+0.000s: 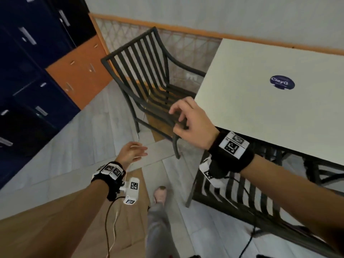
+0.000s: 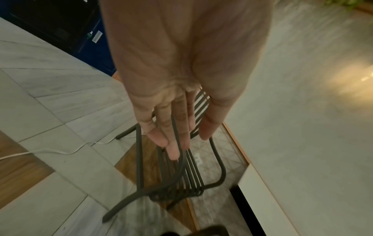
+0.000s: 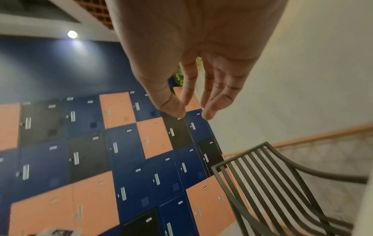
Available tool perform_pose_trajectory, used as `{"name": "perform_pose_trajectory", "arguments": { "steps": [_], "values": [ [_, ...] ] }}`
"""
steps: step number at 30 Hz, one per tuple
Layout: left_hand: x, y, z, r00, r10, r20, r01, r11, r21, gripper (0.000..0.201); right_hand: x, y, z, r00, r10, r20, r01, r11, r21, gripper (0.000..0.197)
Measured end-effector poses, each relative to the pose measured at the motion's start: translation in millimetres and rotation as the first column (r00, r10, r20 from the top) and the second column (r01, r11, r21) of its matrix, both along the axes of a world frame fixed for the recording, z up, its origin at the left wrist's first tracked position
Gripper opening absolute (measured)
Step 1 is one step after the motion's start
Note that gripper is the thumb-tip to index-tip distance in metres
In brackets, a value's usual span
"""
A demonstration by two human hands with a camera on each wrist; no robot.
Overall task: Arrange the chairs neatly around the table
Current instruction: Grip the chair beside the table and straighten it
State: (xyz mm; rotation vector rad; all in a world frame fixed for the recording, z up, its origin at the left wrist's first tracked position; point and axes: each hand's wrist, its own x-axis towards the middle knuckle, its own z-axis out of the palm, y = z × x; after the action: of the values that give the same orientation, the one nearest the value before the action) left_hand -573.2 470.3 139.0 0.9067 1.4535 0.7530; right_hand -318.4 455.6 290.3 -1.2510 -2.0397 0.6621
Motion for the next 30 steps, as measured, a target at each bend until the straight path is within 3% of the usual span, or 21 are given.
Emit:
{"name": "perform_pose_trajectory", "arguments": {
  "steps": [4,6,9,13,16,19,22,24,27,30],
  "values": [
    [-48,119,-17,0.977,-0.046,-0.21,0.056,0.998,0.039,0.025,-68,117,-31,0.991,0.038,0.131,-0.03,0.998,-0.06,0.032],
    [-65,173,-23,0.905,-0.141,-0.402,0.194,0.977,0.094,0.028,-94,167,-52,0.988,0.009,0.154,0.016,0.987,-0.163,0.031],
    [-73,251,-26,0.682,-0.321,-0.657,0.529,0.837,0.141,0.04,-119,236,-89,0.966,0.003,0.259,0.085,0.941,-0.328,0.03],
    [-54,337,-39,0.366,-0.306,-0.879,0.738,0.671,0.074,0.048,-133,304,-149,0.935,-0.022,0.355,0.192,0.871,-0.452,0.034],
    [-44,383,-67,0.194,-0.324,-0.926,0.784,0.619,-0.052,0.05,-131,345,-197,0.911,-0.028,0.411,0.268,0.799,-0.539,0.042],
    [-44,416,-102,0.183,-0.328,-0.927,0.765,0.639,-0.075,0.045,-125,372,-243,0.907,-0.06,0.417,0.32,0.741,-0.59,0.045],
    [-43,431,-139,0.187,-0.33,-0.925,0.757,0.649,-0.078,0.053,-120,384,-286,0.865,-0.025,0.501,0.358,0.731,-0.581,0.055],
    [-40,434,-158,0.114,-0.347,-0.931,0.78,0.611,-0.133,0.058,-120,386,-308,0.847,0.001,0.531,0.375,0.706,-0.6,0.056],
    [-33,440,-176,-0.008,-0.386,-0.922,0.802,0.548,-0.237,0.061,-121,387,-330,0.888,0.016,0.46,0.351,0.623,-0.699,0.052],
    [-30,444,-179,-0.08,-0.385,-0.919,0.804,0.52,-0.288,0.051,-118,385,-339,0.886,0.051,0.461,0.322,0.647,-0.691,0.046]
  ]
}}
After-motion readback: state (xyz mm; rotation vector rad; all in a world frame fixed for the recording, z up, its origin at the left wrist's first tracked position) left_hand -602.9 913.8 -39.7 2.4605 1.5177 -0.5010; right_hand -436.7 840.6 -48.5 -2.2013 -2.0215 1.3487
